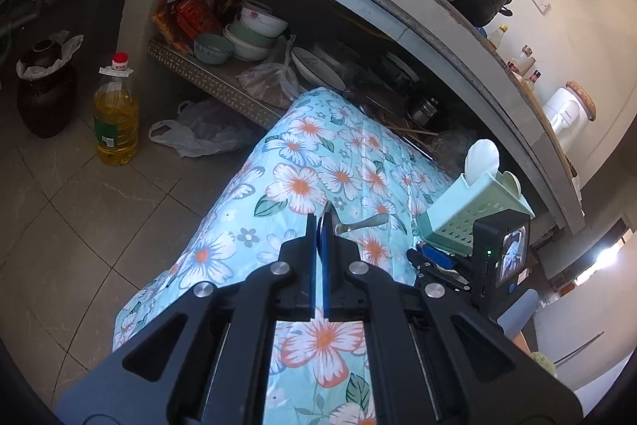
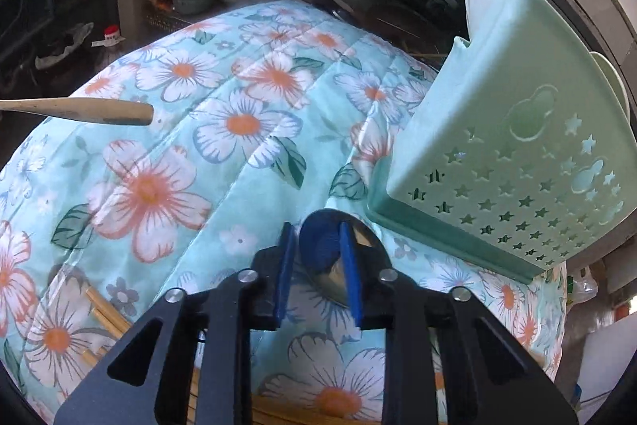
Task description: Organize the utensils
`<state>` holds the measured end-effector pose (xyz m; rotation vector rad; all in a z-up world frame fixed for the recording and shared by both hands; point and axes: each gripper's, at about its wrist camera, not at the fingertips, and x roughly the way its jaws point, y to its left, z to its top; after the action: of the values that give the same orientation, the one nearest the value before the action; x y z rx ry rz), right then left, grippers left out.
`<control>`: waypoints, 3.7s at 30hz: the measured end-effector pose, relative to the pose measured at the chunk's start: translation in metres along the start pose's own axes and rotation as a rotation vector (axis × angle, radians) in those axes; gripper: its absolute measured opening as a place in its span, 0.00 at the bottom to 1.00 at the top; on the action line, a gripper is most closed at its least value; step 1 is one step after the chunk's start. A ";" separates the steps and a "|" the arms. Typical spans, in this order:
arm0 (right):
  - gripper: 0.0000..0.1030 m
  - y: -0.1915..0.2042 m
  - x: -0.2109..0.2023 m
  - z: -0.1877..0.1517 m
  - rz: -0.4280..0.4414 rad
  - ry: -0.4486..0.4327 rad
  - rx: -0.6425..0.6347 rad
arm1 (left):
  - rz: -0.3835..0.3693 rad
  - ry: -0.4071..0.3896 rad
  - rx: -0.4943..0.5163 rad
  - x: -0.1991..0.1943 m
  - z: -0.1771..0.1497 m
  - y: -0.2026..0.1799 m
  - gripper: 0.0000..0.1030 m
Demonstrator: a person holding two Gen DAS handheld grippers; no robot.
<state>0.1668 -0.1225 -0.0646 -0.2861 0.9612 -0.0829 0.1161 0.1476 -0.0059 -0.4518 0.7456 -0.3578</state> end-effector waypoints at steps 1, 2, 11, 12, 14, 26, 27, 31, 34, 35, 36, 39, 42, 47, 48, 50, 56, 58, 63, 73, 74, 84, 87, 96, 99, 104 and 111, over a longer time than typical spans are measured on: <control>0.13 0.000 -0.001 0.000 0.004 -0.003 0.005 | -0.004 -0.006 0.006 -0.002 0.000 -0.001 0.00; 0.10 0.000 -0.003 -0.001 0.002 -0.011 0.008 | -0.008 -0.013 0.011 -0.004 0.002 -0.003 0.00; 0.03 -0.045 -0.054 -0.007 0.088 -0.116 0.183 | -0.125 -0.152 0.148 -0.044 0.025 -0.051 0.00; 0.03 -0.056 -0.064 -0.010 0.099 -0.135 0.220 | -0.145 -0.170 0.168 -0.049 0.029 -0.059 0.00; 0.02 -0.079 -0.086 -0.019 0.117 -0.179 0.287 | -0.195 -0.201 0.210 -0.059 0.038 -0.079 0.00; 0.02 -0.204 -0.201 -0.057 0.130 -0.473 0.571 | -0.223 -0.232 0.566 -0.041 0.068 -0.218 0.00; 0.02 -0.210 -0.208 -0.061 0.132 -0.492 0.582 | -0.207 -0.219 0.596 -0.035 0.068 -0.227 0.00; 0.02 -0.232 -0.230 -0.072 0.131 -0.558 0.612 | -0.113 -0.191 0.710 -0.015 0.063 -0.256 0.00; 0.02 -0.243 -0.236 -0.078 0.134 -0.582 0.622 | -0.028 -0.188 0.793 0.000 0.060 -0.275 0.00; 0.02 -0.246 -0.236 -0.079 0.139 -0.587 0.625 | -0.010 -0.186 0.814 0.003 0.060 -0.280 0.00; 0.02 -0.248 -0.236 -0.081 0.143 -0.591 0.628 | 0.009 -0.183 0.839 0.009 0.060 -0.285 0.00; 0.02 -0.252 -0.233 -0.086 0.158 -0.597 0.638 | 0.066 -0.159 0.910 0.027 0.057 -0.300 0.00; 0.02 -0.256 -0.232 -0.091 0.173 -0.601 0.645 | 0.109 -0.119 0.946 0.047 0.054 -0.308 0.00; 0.02 -0.260 -0.231 -0.097 0.197 -0.605 0.654 | 0.140 -0.035 0.964 0.082 0.051 -0.318 0.01; 0.02 -0.262 -0.231 -0.098 0.205 -0.604 0.656 | 0.132 -0.019 0.951 0.088 0.051 -0.319 0.01; 0.02 -0.264 -0.230 -0.099 0.216 -0.603 0.660 | 0.109 0.009 0.913 0.097 0.053 -0.318 0.01; 0.02 -0.272 -0.227 -0.103 0.265 -0.599 0.680 | -0.027 0.074 0.768 0.113 0.062 -0.310 0.04; 0.02 -0.274 -0.226 -0.103 0.274 -0.598 0.685 | -0.054 0.062 0.745 0.111 0.063 -0.310 0.09; 0.02 -0.275 -0.225 -0.102 0.306 -0.601 0.697 | -0.117 0.016 0.682 0.098 0.068 -0.303 0.20; 0.02 -0.285 -0.229 -0.076 0.470 -0.664 0.694 | -0.152 -0.042 0.591 0.066 0.060 -0.271 0.54; 0.02 -0.287 -0.229 -0.069 0.502 -0.679 0.687 | -0.150 -0.044 0.585 0.065 0.059 -0.268 0.56; 0.02 -0.296 -0.214 0.008 0.708 -0.746 0.639 | -0.120 -0.042 0.517 0.060 0.045 -0.223 0.68; 0.02 -0.296 -0.201 0.030 0.746 -0.754 0.620 | -0.119 -0.031 0.498 0.060 0.039 -0.210 0.69; 0.02 -0.292 -0.112 0.027 0.673 -0.620 0.653 | -0.113 0.017 0.455 0.065 0.023 -0.185 0.69; 0.05 -0.286 -0.087 0.011 0.582 -0.527 0.660 | -0.105 0.026 0.449 0.070 0.020 -0.180 0.69; 0.12 -0.277 -0.092 -0.007 0.469 -0.502 0.634 | -0.092 -0.006 0.441 0.086 0.019 -0.187 0.69; 0.52 -0.257 -0.123 -0.009 0.296 -0.537 0.525 | -0.034 -0.068 0.386 0.112 0.024 -0.202 0.69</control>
<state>0.1035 -0.3471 0.0993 0.3112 0.4133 0.0157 0.1793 -0.0688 0.0493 -0.1118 0.5854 -0.5041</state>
